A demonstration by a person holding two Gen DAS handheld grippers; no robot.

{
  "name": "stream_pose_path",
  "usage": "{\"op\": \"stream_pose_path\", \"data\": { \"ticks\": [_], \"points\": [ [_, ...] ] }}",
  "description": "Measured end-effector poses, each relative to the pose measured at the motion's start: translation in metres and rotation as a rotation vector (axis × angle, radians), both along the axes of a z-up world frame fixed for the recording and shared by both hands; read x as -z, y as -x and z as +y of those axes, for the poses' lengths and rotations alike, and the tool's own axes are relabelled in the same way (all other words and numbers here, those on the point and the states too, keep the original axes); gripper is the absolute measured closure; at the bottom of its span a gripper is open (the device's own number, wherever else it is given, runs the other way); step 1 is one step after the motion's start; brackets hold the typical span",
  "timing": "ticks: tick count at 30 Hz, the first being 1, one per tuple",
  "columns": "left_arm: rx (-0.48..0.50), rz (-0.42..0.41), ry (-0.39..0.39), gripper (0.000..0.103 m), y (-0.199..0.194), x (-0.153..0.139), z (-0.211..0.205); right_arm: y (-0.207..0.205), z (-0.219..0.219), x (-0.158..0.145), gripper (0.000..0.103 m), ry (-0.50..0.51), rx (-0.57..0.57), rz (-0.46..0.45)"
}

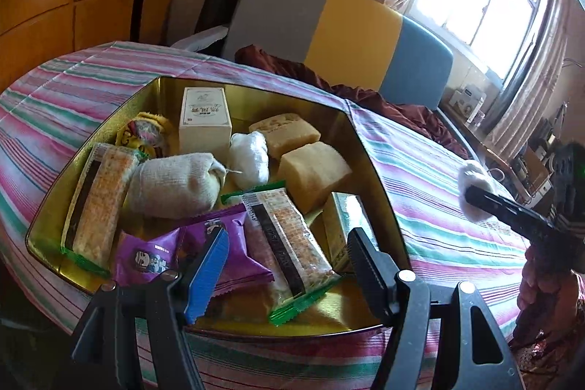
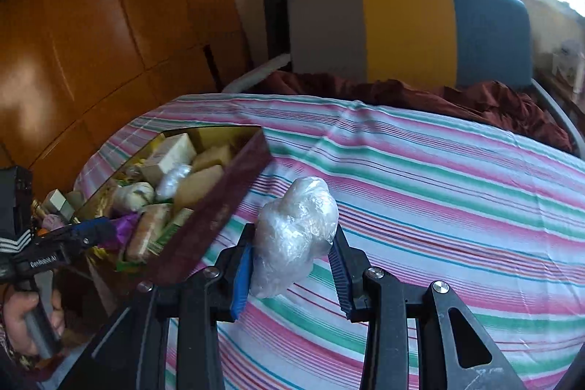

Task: Organize objects
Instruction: 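Lower the plastic bag into the gold tray and open the right tool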

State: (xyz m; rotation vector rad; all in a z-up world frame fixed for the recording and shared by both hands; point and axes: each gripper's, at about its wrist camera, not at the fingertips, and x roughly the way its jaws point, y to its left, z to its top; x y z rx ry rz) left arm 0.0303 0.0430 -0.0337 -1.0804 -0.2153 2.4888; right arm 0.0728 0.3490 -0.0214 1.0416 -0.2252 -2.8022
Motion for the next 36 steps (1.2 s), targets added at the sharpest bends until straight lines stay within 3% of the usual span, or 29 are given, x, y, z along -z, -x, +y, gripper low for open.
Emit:
{"op": "stream_pose_path", "data": {
  "ticks": [15, 28, 36],
  "points": [
    [-0.016, 0.029, -0.04, 0.034, 0.0, -0.012, -0.028, 0.052, -0.116, -0.029, 0.064, -0.049, -0.209, -0.001],
    [-0.081, -0.019, -0.111, 0.034, 0.011, -0.015, -0.051, 0.156, -0.166, -0.004, 0.064, -0.085, -0.203, -0.202],
    [-0.122, -0.05, -0.157, 0.034, 0.015, -0.014, -0.065, 0.197, -0.188, 0.004, 0.064, -0.144, -0.186, -0.231]
  ]
}}
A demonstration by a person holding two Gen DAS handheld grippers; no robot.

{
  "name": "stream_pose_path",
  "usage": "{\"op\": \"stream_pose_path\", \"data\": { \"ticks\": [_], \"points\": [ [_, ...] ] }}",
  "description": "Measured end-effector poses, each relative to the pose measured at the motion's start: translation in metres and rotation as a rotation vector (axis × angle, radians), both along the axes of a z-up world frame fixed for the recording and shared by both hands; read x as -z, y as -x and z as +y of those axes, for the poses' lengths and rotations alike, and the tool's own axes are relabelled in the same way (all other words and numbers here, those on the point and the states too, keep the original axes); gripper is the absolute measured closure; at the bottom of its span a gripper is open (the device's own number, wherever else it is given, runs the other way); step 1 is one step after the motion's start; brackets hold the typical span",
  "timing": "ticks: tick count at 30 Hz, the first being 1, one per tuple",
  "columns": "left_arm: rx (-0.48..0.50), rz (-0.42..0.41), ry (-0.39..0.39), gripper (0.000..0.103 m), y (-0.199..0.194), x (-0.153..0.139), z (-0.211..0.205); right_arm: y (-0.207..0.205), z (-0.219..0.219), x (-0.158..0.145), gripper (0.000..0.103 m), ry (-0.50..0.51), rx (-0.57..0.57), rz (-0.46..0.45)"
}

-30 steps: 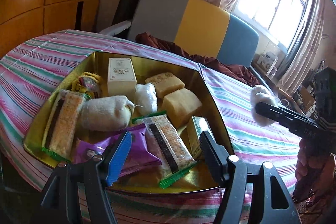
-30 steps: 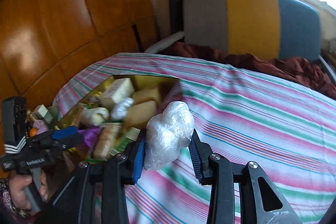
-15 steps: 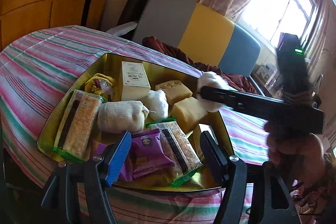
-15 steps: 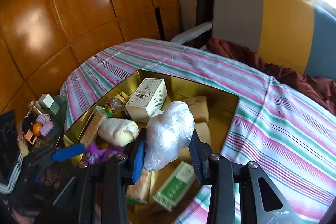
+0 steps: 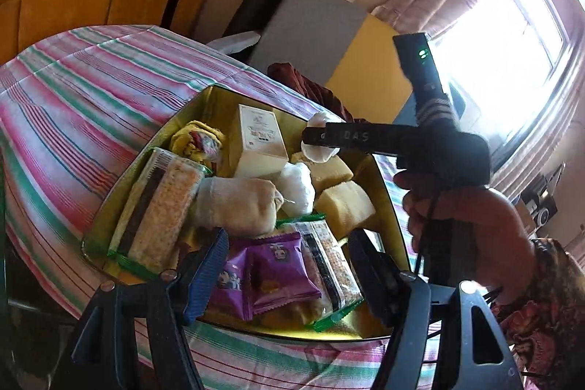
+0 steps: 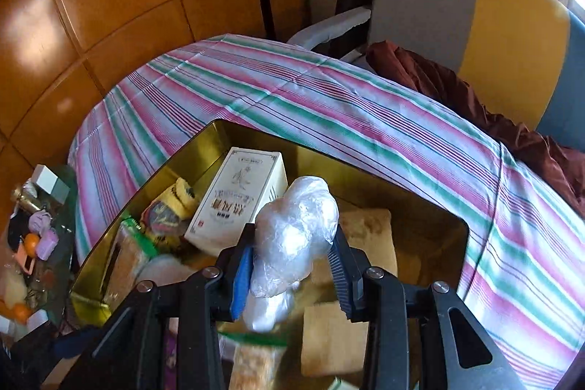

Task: Organize objects
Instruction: 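Lower the plastic bag into the gold tray and open the right tool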

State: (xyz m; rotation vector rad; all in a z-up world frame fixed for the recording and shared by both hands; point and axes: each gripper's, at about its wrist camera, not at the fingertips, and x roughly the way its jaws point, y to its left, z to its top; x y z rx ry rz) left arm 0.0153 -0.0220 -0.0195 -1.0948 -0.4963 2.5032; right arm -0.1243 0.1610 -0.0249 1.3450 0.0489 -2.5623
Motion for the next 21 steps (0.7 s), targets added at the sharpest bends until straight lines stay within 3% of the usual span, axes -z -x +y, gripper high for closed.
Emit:
{"op": "stream_pose_path", "data": {
  "ticks": [16, 21],
  "points": [
    [-0.023, -0.002, -0.024, 0.034, 0.0, -0.001, -0.008, 0.015, -0.017, 0.018, 0.063, -0.086, 0.016, -0.008],
    [-0.027, -0.006, -0.021, 0.034, 0.0, 0.0, -0.01, 0.021, -0.015, 0.024, 0.061, -0.071, 0.03, -0.021]
  ]
}}
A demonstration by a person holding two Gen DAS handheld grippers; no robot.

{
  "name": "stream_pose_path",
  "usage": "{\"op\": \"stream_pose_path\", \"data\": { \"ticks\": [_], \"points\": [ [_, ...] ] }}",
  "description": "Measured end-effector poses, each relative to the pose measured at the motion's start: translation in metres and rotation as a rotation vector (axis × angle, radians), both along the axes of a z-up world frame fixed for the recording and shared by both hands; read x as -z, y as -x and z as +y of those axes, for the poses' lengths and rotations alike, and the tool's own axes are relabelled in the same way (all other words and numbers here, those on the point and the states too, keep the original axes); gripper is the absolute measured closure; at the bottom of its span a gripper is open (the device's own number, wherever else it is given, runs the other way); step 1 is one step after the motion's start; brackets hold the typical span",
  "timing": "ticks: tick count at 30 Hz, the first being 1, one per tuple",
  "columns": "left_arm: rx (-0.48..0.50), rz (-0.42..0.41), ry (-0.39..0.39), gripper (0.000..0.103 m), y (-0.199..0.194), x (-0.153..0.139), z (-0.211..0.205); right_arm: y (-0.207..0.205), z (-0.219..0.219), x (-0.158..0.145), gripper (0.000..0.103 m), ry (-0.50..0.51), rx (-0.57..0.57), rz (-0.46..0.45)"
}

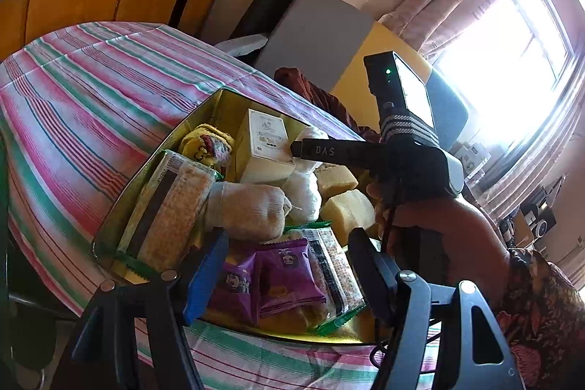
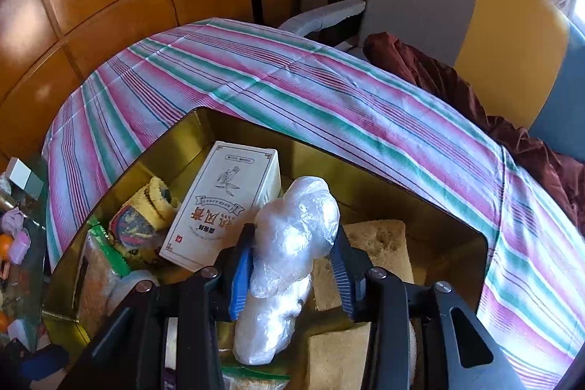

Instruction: Organize objects

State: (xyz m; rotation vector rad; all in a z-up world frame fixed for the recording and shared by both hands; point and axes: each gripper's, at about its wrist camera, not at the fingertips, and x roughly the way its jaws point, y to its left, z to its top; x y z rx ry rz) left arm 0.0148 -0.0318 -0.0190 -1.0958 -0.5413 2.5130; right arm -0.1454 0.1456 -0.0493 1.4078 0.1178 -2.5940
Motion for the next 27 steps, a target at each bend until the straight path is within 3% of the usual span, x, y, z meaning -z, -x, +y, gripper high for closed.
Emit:
{"op": "stream_pose_path", "data": {
  "ticks": [3, 5, 14, 18, 20, 23, 26, 27],
  "points": [
    [-0.008, 0.0, 0.005, 0.034, 0.0, 0.0, -0.001, 0.001, 0.004, 0.002, 0.042, 0.055, 0.007, -0.013],
    [-0.011, -0.004, 0.006, 0.034, 0.0, 0.001, -0.002, -0.004, 0.012, -0.002, 0.037, 0.08, 0.038, 0.013],
    [-0.001, 0.002, 0.053, 0.034, -0.003, 0.0, 0.006, -0.037, 0.033, -0.018, 0.039, 0.09, 0.049, 0.04],
    [-0.019, 0.0, 0.082, 0.034, -0.005, -0.003, 0.009, -0.06, 0.036, -0.02, 0.062, 0.064, 0.033, 0.024],
    [-0.044, -0.017, 0.121, 0.034, -0.004, -0.005, 0.011, -0.073, 0.035, -0.017, 0.063, 0.019, 0.031, 0.017],
    [-0.053, -0.018, 0.166, 0.034, -0.003, -0.01, 0.014, -0.09, 0.042, -0.016, 0.062, 0.069, 0.051, 0.016],
    [-0.036, -0.009, 0.232, 0.034, 0.001, -0.017, 0.022, -0.106, 0.047, -0.017, 0.056, 0.115, 0.099, 0.003],
    [-0.037, -0.008, 0.266, 0.034, 0.003, -0.02, 0.024, -0.112, 0.047, -0.017, 0.049, 0.123, 0.105, 0.0]
  ]
}}
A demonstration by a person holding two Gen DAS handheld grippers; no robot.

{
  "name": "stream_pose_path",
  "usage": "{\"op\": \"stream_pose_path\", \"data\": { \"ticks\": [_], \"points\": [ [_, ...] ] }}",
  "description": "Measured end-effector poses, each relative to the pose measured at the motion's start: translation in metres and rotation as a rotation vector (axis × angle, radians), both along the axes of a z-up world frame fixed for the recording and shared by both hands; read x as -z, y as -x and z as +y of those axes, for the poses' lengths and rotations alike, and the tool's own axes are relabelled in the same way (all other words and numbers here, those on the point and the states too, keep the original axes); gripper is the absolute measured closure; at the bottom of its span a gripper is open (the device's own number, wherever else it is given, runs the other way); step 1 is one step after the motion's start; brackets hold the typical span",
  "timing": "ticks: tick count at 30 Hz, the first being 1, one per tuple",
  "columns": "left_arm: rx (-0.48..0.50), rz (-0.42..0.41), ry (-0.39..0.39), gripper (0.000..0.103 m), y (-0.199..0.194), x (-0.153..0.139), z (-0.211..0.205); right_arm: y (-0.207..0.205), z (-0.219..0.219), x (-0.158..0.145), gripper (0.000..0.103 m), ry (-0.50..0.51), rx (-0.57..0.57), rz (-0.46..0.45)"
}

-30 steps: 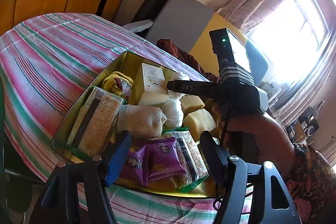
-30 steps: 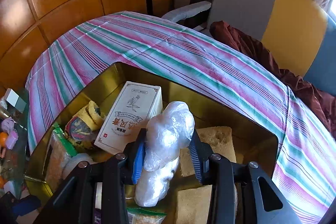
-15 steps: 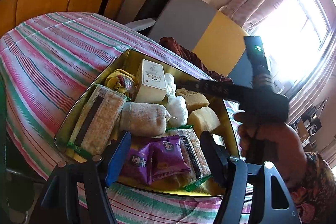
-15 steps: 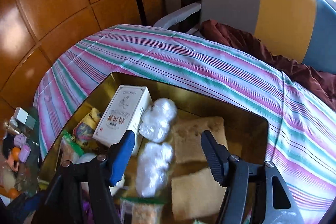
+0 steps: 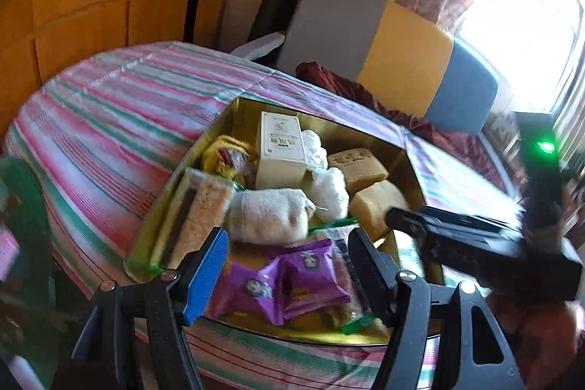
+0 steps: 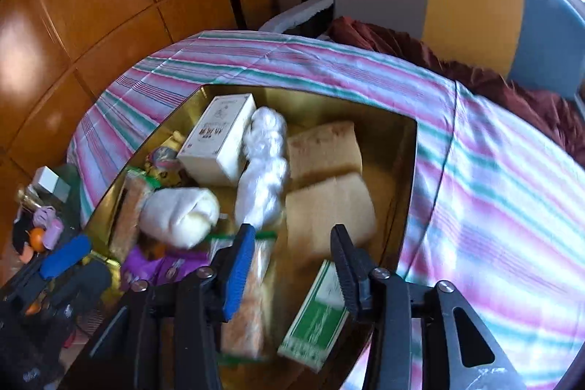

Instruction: Organize objects

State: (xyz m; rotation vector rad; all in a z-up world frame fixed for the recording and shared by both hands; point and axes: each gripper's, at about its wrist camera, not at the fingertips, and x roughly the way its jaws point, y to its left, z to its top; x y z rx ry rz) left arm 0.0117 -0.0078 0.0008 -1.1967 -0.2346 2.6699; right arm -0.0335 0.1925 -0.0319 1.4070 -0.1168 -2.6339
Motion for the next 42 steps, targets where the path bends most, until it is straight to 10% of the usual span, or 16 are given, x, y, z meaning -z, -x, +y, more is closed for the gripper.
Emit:
{"op": "stream_pose_path", "data": {
  "ticks": [4, 19, 42],
  "points": [
    [-0.013, -0.007, 0.161, 0.034, 0.009, -0.007, 0.006, -0.022, -0.001, -0.007, 0.002, -0.004, 0.064, 0.029],
    [-0.122, 0.058, 0.327, 0.034, 0.004, -0.028, -0.013, -0.052, -0.011, -0.035, 0.0, -0.151, 0.228, 0.096],
    [-0.082, -0.051, 0.265, 0.035, 0.0, -0.034, -0.017, -0.066, -0.041, -0.043, 0.0, -0.252, 0.353, 0.131]
  ]
}}
